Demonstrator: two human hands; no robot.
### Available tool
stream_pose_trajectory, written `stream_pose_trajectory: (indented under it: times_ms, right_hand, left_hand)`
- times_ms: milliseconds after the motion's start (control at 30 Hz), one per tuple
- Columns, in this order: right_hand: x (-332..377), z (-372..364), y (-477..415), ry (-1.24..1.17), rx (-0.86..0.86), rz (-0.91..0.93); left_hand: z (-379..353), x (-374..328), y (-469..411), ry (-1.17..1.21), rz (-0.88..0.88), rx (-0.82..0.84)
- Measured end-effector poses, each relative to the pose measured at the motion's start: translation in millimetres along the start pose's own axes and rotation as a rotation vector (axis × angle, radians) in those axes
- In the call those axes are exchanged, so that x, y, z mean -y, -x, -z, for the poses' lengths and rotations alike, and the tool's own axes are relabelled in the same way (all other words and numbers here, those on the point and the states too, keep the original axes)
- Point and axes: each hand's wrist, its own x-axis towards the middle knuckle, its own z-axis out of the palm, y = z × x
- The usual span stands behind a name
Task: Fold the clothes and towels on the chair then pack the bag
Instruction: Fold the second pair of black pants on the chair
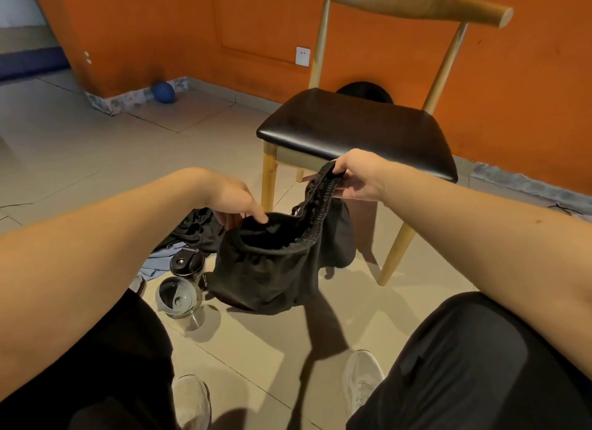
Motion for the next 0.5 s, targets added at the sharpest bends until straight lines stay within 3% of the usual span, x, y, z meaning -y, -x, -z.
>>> stream_pose_trajectory:
  times_ms: [100,267,367,500]
  right_hand:
    - [0.3,-9.6,3.2,0.068,0.064,0.014]
    - [-1.7,-28.6,9.2,0.250,0.214,0.064]
    - [-0.6,-34.0,16.6,0.302,0.321,0.059]
    - [-1.0,-29.7,16.5,0.293,0.385,0.039]
  left_hand:
    - [-4.1,-4.4,-2.4,0.098,-0.074,-0.008]
    - [-0.3,-12.4,-13.3,0.177,-0.343,-0.479]
    - [1.5,-15.4,-15.0,0.195,-0.477,-0.432]
    - [3.8,-10.2,-15.4,0.107,-0.488,-0.410]
